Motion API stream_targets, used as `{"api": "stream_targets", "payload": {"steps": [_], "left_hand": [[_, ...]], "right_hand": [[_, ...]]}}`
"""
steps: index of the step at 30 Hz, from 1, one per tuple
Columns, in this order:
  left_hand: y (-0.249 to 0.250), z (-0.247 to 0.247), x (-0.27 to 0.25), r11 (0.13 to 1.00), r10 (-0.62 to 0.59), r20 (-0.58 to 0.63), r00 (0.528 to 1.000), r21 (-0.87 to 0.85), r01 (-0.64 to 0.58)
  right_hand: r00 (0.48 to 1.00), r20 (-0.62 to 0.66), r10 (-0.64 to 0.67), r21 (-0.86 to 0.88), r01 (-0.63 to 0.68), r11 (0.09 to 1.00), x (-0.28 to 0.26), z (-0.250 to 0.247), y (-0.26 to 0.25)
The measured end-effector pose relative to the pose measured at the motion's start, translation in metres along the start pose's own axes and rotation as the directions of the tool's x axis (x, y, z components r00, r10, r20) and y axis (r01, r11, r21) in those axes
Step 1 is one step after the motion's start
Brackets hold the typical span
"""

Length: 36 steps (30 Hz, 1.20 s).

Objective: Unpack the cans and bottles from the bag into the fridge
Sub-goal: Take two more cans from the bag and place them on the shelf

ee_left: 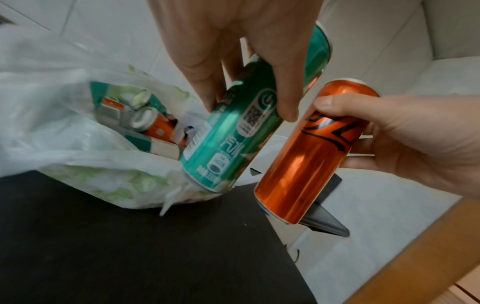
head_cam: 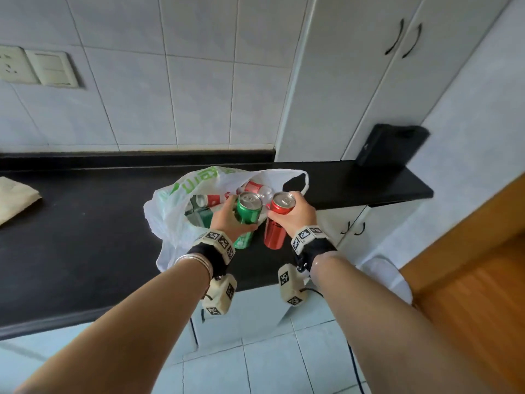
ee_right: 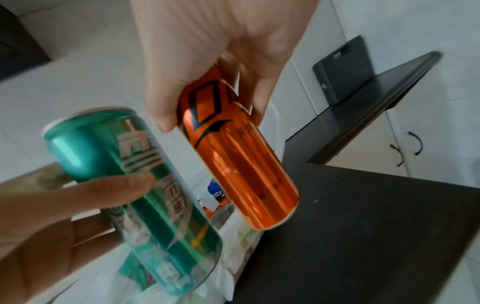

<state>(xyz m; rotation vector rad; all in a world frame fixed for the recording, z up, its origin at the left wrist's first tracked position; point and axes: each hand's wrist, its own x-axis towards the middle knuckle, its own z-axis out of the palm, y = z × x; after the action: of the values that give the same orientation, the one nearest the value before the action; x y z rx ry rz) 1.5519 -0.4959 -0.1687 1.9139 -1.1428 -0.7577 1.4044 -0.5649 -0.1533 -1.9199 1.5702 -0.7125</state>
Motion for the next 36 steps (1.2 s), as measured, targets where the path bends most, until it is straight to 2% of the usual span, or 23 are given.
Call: {"api": "stream_targets", "payload": {"steps": [9, 13, 17, 21, 25, 28, 30, 36], "left_hand": [[0.049, 0.094, -0.019, 0.994, 0.106, 0.155, 0.982, -0.036, -0.102], [0.078, 0.144, -0.035, 0.99, 0.143, 0.263, 0.954, -0.029, -0.141], [0.115, 0.199, -0.06, 0.978, 0.206, 0.347, 0.915, -0.034, -0.207], [0.154, 0.264, -0.092, 0.973, 0.233, 0.469, 0.852, -0.103, -0.208], [0.186, 0.334, -0.122, 0.958, 0.282, 0.528, 0.801, -0.116, -0.261], [0.206, 0.383, -0.15, 0.95, 0.303, 0.583, 0.753, -0.125, -0.286], [0.221, 0.412, -0.168, 0.939, 0.326, 0.632, 0.703, -0.131, -0.318], [0.27, 0.5, -0.216, 0.873, 0.431, 0.757, 0.491, -0.211, -0.44]], "right_hand": [[0.974, -0.125, 0.187, -0.039, -0.193, 0.98, -0.031, -0.071, 0.077], [0.947, -0.167, 0.273, 0.01, -0.275, 0.961, -0.051, -0.114, 0.125], [0.898, -0.247, 0.363, 0.086, -0.353, 0.932, -0.076, -0.164, 0.175], [0.847, -0.29, 0.445, 0.113, -0.431, 0.895, -0.105, -0.215, 0.228], [0.792, -0.335, 0.51, 0.169, -0.482, 0.859, -0.136, -0.264, 0.277], [0.728, -0.385, 0.568, 0.229, -0.521, 0.823, -0.166, -0.297, 0.308], [0.684, -0.416, 0.599, 0.258, -0.542, 0.799, -0.182, -0.319, 0.328], [0.517, -0.552, 0.655, 0.316, -0.597, 0.738, -0.223, -0.383, 0.385]]}}
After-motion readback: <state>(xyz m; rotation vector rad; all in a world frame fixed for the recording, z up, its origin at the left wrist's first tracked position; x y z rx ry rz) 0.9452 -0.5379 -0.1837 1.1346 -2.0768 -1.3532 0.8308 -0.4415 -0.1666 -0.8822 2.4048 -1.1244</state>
